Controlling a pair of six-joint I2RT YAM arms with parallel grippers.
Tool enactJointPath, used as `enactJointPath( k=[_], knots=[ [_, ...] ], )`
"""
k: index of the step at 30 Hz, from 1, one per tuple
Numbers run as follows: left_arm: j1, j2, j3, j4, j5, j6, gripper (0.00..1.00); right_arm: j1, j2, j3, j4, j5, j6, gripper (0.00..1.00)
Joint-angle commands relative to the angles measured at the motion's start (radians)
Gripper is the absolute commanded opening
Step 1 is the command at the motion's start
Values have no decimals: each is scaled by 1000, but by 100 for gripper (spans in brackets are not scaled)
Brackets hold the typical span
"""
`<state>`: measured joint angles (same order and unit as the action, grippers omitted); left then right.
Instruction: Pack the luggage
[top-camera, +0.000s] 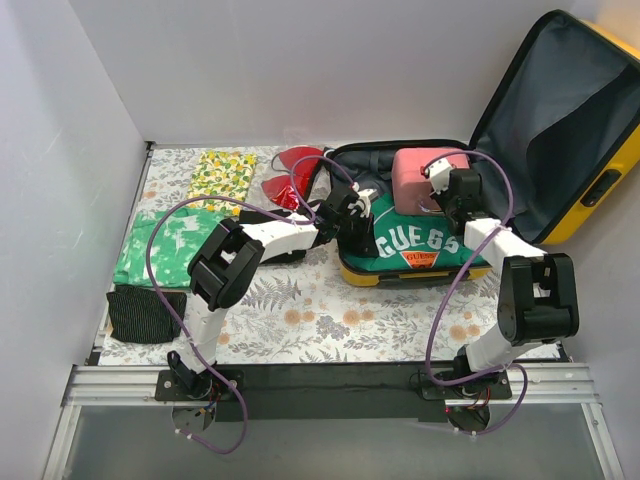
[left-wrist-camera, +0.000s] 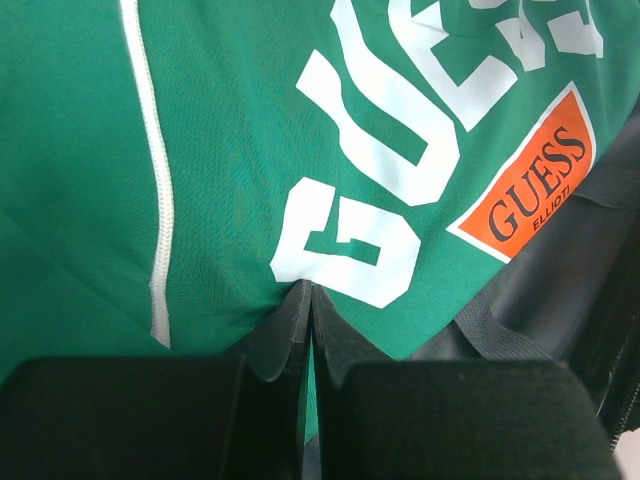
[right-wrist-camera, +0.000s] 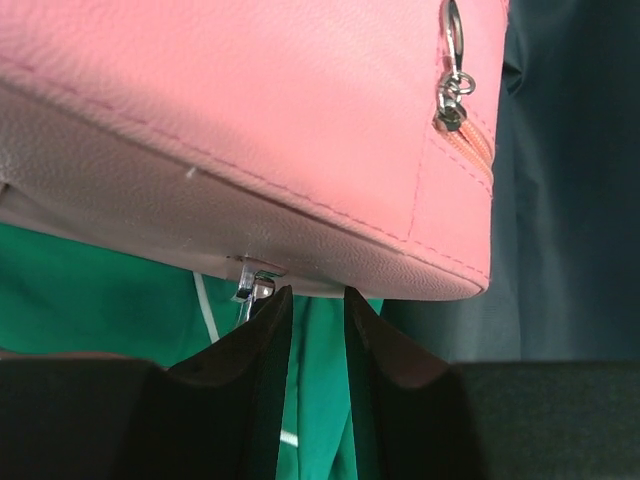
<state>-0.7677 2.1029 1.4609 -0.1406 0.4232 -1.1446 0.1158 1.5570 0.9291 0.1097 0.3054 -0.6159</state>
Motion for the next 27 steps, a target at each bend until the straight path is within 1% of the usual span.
enactJointPath(
  k=[1,5,11,15,18,20,22,24,25,27],
  knots=[
    [5,20,12,-59,-54,25,0,-1,3,76,88,6,1,34],
    [7,22,15,-57,-47,22,0,-22,-14,100,90,2,-4,38],
    [7,26,29,-57,-43,17,0,-44,72,155,88,-6,-4,40],
    [10,29,35,-59,-46,16,0,-53,101,206,73,26,13,42],
    [10,34,41,-57,-44,6,0,-57,46,224,21,-11,19,43],
    [10,37,49,-59,-41,-1,0,-58,-35,226,-47,-78,30,47],
    [10,39,50,-59,-37,-4,0,-56,-110,224,-108,-136,36,49],
    [10,40,52,-59,-35,-7,0,-47,-152,214,-162,-164,51,49],
    [10,40,52,-56,-35,-10,0,-44,-190,206,-192,-219,53,49],
    [10,43,49,-56,-37,-18,0,-10,-224,163,-200,-256,44,52]
  ],
)
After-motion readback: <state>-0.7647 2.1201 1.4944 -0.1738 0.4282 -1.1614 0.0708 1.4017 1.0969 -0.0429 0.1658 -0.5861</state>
